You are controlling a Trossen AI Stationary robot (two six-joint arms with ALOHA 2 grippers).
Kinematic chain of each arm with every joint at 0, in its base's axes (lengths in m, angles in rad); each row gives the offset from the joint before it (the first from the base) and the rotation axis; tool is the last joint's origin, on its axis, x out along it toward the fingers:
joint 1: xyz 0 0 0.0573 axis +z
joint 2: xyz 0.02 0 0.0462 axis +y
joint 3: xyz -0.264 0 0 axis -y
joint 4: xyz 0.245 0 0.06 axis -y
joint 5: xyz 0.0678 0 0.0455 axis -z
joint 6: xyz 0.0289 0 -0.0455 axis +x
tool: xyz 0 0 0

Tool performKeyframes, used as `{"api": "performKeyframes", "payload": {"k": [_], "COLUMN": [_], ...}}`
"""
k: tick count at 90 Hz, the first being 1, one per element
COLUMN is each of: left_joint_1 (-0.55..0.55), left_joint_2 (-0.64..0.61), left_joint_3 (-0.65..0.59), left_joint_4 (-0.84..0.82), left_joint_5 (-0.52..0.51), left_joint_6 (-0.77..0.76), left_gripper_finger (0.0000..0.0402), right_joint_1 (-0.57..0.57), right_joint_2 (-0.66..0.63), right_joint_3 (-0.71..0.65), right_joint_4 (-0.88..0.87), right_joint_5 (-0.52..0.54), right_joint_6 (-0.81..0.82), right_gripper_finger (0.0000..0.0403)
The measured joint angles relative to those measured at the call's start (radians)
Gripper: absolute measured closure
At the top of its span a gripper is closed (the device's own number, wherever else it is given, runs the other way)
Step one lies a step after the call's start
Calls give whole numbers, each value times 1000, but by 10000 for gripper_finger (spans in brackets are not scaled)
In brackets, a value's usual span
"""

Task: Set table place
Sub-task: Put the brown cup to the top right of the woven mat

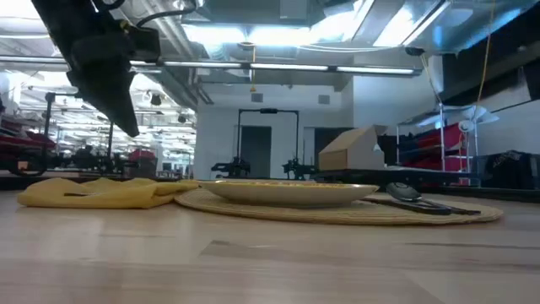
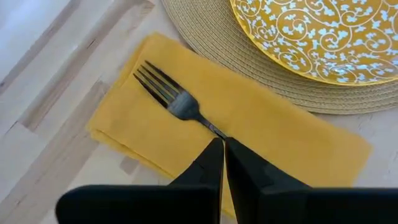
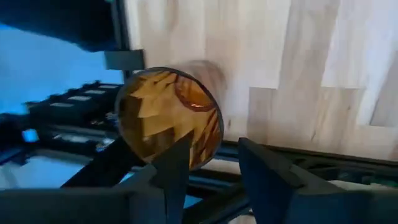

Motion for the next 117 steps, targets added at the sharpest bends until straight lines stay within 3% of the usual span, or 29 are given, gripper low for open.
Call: {"api": "performKeyframes", "payload": {"k": [39,99,117], "left_joint_1": [0,-6,-11], "left_joint_2": [0,0,0], "left_joint_3": [-1,-1,-1], "left_joint_4": [0,0,0], "left_joint_5": [0,-1,0], "left_joint_6": [19,17,17], "left_gripper_finger": [402,402,402], "right_joint_1": [45,63,63], "right_joint_2": [112,145,145], "right_joint_3": [0,-53,-66], "right_joint_4": [-5,69,70], "right_joint_5": [99,53,47], "right_joint_6": [17,36,19], "right_gripper_finger": [275,275,319]}}
